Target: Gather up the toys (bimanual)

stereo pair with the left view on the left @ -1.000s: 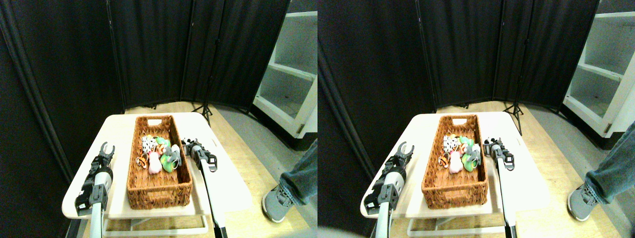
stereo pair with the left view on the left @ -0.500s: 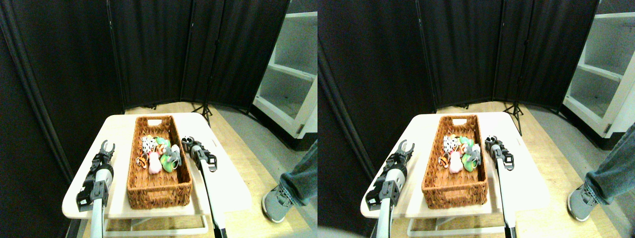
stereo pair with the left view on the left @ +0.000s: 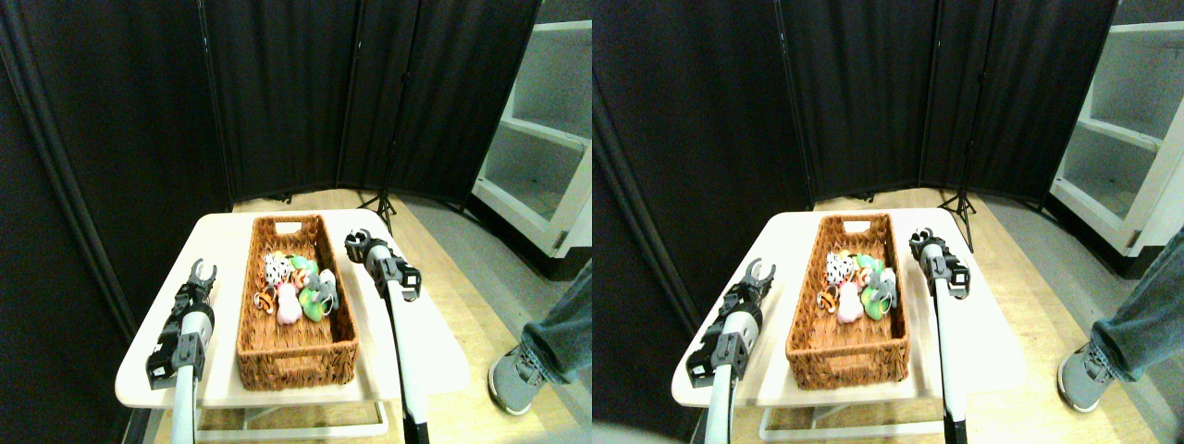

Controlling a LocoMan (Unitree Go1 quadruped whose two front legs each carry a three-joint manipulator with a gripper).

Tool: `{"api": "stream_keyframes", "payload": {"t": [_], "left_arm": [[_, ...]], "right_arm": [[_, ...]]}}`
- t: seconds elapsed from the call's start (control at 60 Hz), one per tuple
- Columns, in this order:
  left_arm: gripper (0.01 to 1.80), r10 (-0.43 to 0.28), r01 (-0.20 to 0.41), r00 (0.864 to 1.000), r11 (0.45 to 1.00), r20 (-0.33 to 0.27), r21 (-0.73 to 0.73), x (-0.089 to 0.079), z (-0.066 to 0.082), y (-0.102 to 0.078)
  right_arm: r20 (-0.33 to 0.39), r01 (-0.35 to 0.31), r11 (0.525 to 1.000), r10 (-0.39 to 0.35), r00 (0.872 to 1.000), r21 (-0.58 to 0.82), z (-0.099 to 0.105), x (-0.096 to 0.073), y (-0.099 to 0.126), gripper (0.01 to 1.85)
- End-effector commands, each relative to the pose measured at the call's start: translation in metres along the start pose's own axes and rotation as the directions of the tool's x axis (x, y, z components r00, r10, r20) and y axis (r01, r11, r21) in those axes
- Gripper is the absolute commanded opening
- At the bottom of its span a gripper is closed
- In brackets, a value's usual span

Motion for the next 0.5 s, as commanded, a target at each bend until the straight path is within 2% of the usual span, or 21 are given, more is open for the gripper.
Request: {"api": "stream_keyframes", "payload": {"t": [0.017, 0.2, 0.3, 0.5], "left_arm": [[0.15, -0.052, 0.052, 0.999, 0.999, 0.012, 0.001, 0.001, 0.001, -0.008], [0.14, -0.064, 0.064, 0.998, 0.998, 0.019, 0.021, -0.002, 0.002, -0.007], [0.13, -0.07, 0.069, 0.997, 0.997, 0.021, 0.026, -0.004, 0.003, -0.008], [0.12, -0.08, 0.079, 0.996, 0.996, 0.026, 0.032, -0.01, 0.005, -0.006]], "right_arm": [[-0.027, -0.072, 0.997, 0.071, 0.997, -0.035, -0.003, -0.008, 0.025, 0.01], [-0.051, -0.1, 0.995, 0.098, 0.994, -0.033, -0.011, -0.02, 0.05, 0.01], [-0.091, -0.133, 0.991, 0.131, 0.987, -0.009, -0.017, -0.021, 0.061, 0.01], [-0.147, -0.158, 0.987, 0.152, 0.977, -0.029, -0.047, -0.023, 0.082, 0.01]]}}
